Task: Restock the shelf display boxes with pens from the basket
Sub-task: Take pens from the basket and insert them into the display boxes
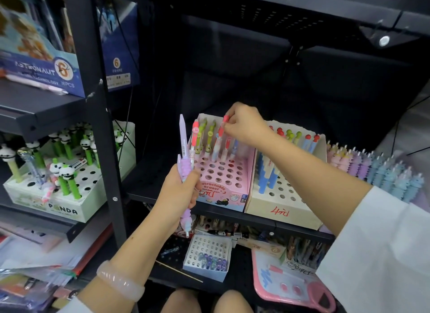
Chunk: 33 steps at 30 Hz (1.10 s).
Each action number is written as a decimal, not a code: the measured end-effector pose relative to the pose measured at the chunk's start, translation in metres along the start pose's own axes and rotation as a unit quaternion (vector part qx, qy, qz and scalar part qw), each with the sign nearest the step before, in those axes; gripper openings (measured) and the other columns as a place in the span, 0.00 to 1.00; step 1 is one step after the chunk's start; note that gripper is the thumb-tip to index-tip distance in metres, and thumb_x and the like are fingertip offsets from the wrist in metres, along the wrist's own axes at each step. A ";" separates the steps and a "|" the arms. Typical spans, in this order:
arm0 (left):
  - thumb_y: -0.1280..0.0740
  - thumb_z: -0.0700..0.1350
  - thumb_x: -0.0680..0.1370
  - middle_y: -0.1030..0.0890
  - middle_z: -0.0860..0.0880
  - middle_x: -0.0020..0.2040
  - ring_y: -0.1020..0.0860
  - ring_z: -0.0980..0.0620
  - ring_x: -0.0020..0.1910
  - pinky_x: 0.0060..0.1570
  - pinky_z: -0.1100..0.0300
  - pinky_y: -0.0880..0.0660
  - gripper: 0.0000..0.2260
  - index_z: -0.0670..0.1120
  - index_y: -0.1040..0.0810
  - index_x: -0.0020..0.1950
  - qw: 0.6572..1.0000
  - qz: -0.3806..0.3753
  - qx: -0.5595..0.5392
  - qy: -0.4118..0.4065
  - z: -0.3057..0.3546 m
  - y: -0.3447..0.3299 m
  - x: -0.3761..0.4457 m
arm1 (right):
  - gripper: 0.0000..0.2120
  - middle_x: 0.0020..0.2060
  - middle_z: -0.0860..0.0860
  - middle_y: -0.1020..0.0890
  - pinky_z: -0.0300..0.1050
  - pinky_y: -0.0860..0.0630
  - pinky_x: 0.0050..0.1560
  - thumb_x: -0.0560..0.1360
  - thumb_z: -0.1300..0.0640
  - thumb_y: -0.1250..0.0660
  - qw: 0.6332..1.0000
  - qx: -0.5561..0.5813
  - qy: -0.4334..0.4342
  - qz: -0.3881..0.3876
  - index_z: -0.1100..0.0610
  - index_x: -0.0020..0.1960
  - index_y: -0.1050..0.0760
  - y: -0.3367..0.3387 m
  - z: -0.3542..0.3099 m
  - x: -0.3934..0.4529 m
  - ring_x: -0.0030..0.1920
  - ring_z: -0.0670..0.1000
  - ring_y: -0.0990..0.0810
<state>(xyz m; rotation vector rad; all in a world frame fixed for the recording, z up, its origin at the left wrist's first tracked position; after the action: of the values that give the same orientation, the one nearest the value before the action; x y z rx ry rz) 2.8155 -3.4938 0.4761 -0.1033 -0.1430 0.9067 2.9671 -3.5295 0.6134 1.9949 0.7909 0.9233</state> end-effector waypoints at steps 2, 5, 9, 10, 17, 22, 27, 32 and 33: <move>0.40 0.42 0.79 0.26 0.49 0.31 0.33 0.59 0.21 0.21 0.67 0.36 0.03 0.45 0.28 0.46 1.000 -0.001 -0.001 0.004 -0.001 0.000 -0.001 | 0.04 0.41 0.55 0.22 0.46 0.24 0.41 0.75 0.59 0.36 0.999 -0.042 -0.003 -0.029 0.59 0.46 0.28 -0.010 0.002 0.000 0.41 0.54 0.22; 0.40 0.42 0.78 0.26 0.49 0.31 0.33 0.59 0.21 0.21 0.67 0.35 0.04 0.46 0.28 0.44 1.000 -0.006 -0.001 0.005 -0.001 0.000 -0.002 | 0.09 0.38 0.54 0.23 0.42 0.28 0.35 0.77 0.57 0.38 0.987 -0.132 -0.011 -0.092 0.61 0.42 0.25 -0.030 0.007 -0.006 0.40 0.54 0.23; 0.39 0.43 0.78 0.25 0.52 0.28 0.33 0.59 0.21 0.21 0.67 0.36 0.05 0.46 0.28 0.42 1.000 -0.005 0.013 0.000 0.000 0.003 -0.002 | 0.11 0.37 0.56 0.20 0.45 0.26 0.37 0.76 0.56 0.39 0.991 -0.126 -0.009 -0.039 0.64 0.43 0.23 -0.023 0.006 -0.011 0.40 0.56 0.20; 0.39 0.43 0.79 0.25 0.53 0.26 0.33 0.59 0.21 0.20 0.67 0.36 0.06 0.46 0.28 0.42 1.000 -0.004 0.015 -0.001 0.000 0.004 -0.001 | 0.12 0.37 0.56 0.18 0.46 0.24 0.40 0.76 0.55 0.39 0.998 -0.068 -0.007 0.003 0.63 0.44 0.22 -0.015 0.003 -0.012 0.40 0.55 0.19; 0.38 0.42 0.78 0.26 0.50 0.30 0.34 0.58 0.22 0.20 0.66 0.36 0.04 0.48 0.27 0.44 1.000 -0.021 -0.004 -0.005 0.000 -0.005 -0.001 | 0.08 0.37 0.53 0.18 0.36 0.21 0.37 0.76 0.56 0.34 0.961 0.249 -0.012 -0.122 0.60 0.43 0.24 -0.025 -0.031 -0.031 0.35 0.46 0.19; 0.39 0.43 0.79 0.24 0.51 0.31 0.33 0.58 0.22 0.21 0.65 0.35 0.03 0.47 0.27 0.46 0.999 -0.031 0.001 -0.013 0.004 -0.005 -0.002 | 0.07 0.37 0.55 0.19 0.39 0.21 0.40 0.76 0.57 0.33 0.946 0.311 -0.035 -0.086 0.62 0.46 0.26 -0.013 -0.025 -0.026 0.34 0.47 0.21; 0.36 0.43 0.78 0.27 0.56 0.25 0.33 0.59 0.22 0.22 0.67 0.35 0.03 0.49 0.28 0.45 0.999 0.004 0.008 -0.040 0.007 0.006 -0.002 | 0.08 0.39 0.55 0.18 0.46 0.20 0.45 0.75 0.54 0.33 0.973 0.211 -0.039 0.086 0.59 0.47 0.27 0.035 -0.001 -0.006 0.41 0.52 0.18; 0.34 0.46 0.77 0.30 0.54 0.27 0.35 0.58 0.24 0.23 0.66 0.35 0.04 0.49 0.26 0.50 0.999 -0.004 0.029 -0.040 0.005 0.004 -0.002 | 0.11 0.44 0.56 0.18 0.52 0.22 0.49 0.74 0.55 0.34 0.999 -0.007 -0.022 0.039 0.61 0.51 0.26 0.022 0.005 -0.002 0.46 0.55 0.19; 0.34 0.46 0.77 0.31 0.53 0.27 0.35 0.57 0.24 0.23 0.66 0.35 0.03 0.49 0.26 0.50 0.999 -0.006 0.028 -0.039 0.005 0.004 -0.003 | 0.10 0.44 0.56 0.18 0.52 0.22 0.48 0.73 0.56 0.34 0.999 -0.019 -0.028 0.023 0.61 0.51 0.26 0.016 0.007 -0.002 0.45 0.55 0.20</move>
<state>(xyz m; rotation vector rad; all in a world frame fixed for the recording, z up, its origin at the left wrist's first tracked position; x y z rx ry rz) 2.8098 -3.4936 0.4799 -0.0144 -0.1909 0.9033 2.9751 -3.5417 0.6232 2.0049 0.6927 0.8978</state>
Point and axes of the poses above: each hand's wrist, its own x-axis towards the middle knuckle, its own y-axis out of the back of the hand, z = x × y, the point moved 7 cm from there along x, towards the middle knuckle
